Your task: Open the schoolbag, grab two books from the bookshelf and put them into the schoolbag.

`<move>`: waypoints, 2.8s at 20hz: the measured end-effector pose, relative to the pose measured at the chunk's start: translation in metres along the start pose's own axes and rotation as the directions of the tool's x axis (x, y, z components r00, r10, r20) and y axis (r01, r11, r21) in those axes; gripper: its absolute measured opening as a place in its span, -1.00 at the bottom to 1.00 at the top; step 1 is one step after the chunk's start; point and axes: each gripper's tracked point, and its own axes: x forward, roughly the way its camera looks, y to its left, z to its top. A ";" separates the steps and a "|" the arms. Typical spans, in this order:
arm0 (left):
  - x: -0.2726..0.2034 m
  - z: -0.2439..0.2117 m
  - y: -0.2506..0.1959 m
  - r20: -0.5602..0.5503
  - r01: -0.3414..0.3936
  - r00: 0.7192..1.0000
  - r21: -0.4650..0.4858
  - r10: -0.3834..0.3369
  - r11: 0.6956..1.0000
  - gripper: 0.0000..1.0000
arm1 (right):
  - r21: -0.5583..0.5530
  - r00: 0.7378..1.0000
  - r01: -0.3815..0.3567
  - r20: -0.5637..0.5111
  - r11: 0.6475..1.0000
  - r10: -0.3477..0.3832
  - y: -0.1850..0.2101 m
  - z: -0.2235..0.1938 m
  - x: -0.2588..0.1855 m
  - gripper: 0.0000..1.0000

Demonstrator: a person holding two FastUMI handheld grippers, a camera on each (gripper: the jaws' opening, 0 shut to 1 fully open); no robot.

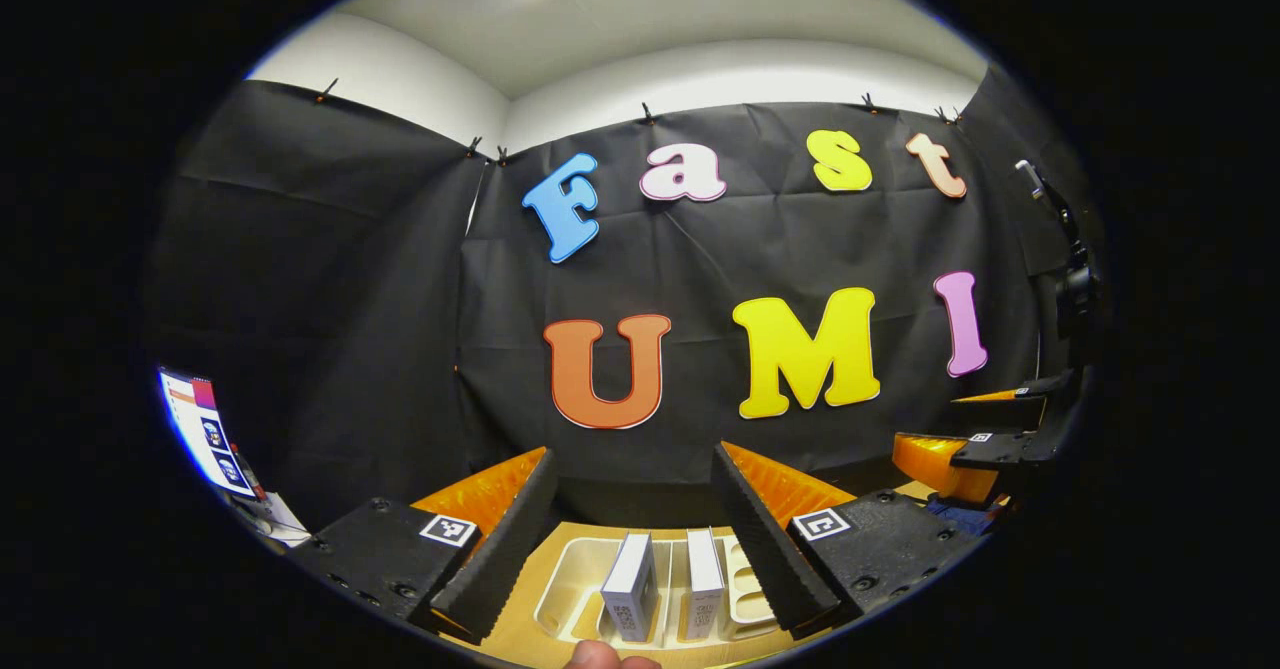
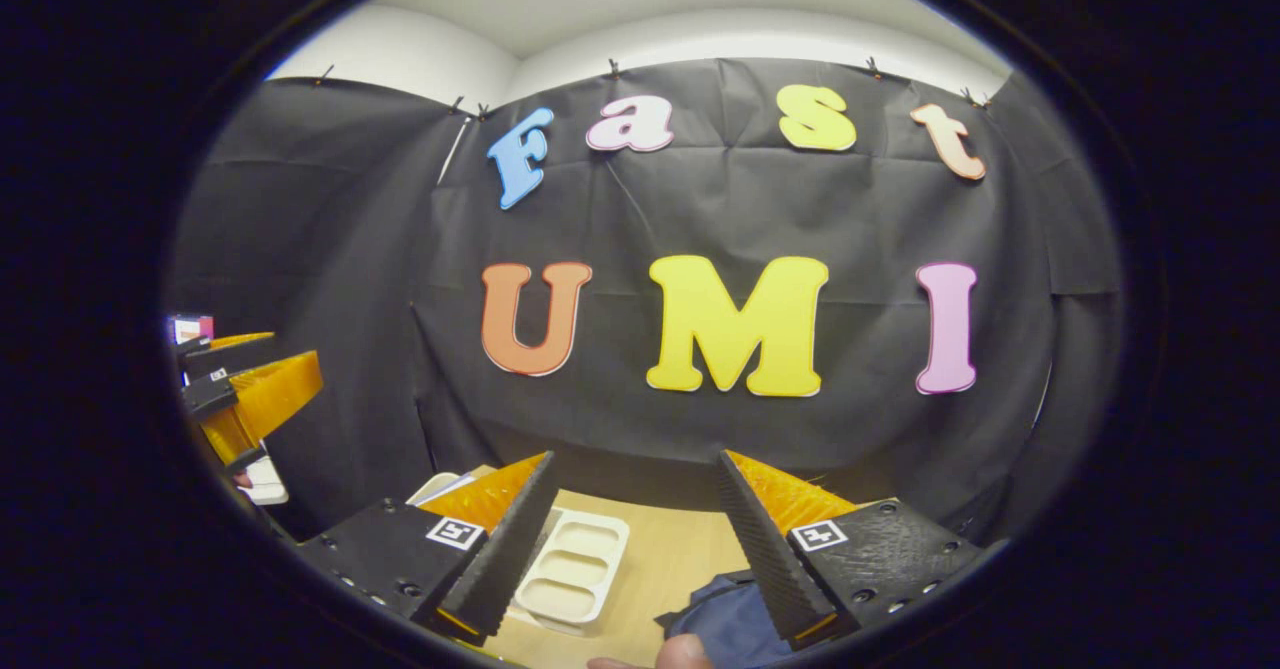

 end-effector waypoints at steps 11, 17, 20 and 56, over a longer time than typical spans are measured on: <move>0.006 -0.007 -0.007 -0.031 0.058 0.998 0.004 -0.058 0.998 0.97 | -0.017 0.998 0.010 -0.068 1.000 -0.012 -0.001 -0.012 -0.005 0.96; -0.002 -0.020 0.004 -0.067 0.068 0.995 -0.020 -0.070 0.997 0.97 | -0.073 0.994 -0.009 -0.106 0.997 0.001 0.011 -0.023 -0.018 0.91; -0.009 -0.021 0.003 -0.069 0.079 0.994 -0.023 -0.080 0.997 0.98 | -0.070 0.989 0.002 -0.145 0.998 -0.012 0.010 -0.035 -0.020 0.91; -0.039 -0.096 0.008 -0.210 0.066 0.975 -0.026 -0.070 0.997 0.99 | -0.517 0.420 0.073 -0.760 0.853 -0.497 -0.107 -0.409 0.008 0.38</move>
